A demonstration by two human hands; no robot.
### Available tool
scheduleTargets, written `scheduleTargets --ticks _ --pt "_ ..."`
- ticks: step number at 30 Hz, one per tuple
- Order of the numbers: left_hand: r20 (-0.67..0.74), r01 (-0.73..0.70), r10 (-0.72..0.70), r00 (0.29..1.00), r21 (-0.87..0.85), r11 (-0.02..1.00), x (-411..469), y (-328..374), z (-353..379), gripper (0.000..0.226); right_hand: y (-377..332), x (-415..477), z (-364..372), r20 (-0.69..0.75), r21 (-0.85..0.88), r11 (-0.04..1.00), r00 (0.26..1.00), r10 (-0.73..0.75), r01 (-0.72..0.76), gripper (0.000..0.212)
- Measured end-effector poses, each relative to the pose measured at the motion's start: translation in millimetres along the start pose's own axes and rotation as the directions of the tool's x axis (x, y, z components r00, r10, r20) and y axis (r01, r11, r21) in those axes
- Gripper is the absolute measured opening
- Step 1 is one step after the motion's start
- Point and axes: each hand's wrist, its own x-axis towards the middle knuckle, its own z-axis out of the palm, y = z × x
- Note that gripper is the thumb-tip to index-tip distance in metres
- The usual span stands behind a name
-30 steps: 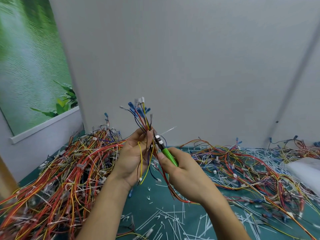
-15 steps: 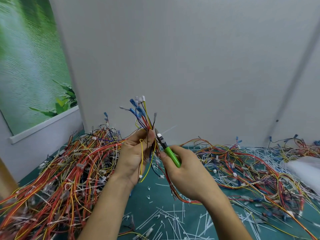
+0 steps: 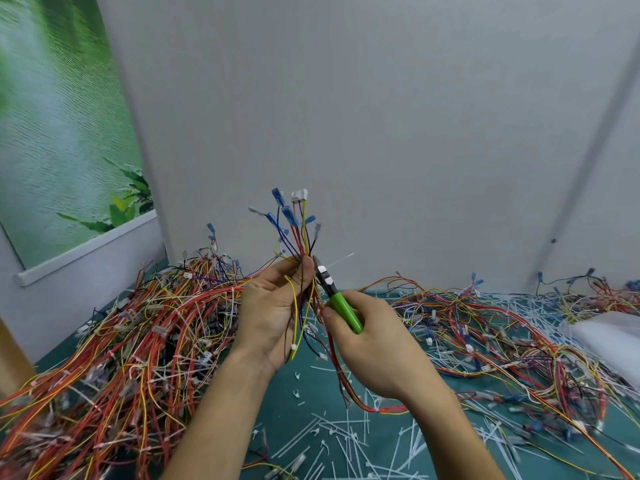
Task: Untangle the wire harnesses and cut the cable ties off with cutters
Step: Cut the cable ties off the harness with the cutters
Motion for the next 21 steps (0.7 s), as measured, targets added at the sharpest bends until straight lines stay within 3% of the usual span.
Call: scheduleTargets --ticks 21 --pt "0.067 -0.003 0.001 0.998 0.031 1.0 0.0 0.1 -3.9 0.012 -2.4 0.1 4.7 0.028 0.016 1.0 1.0 0.002 -0.002 0.025"
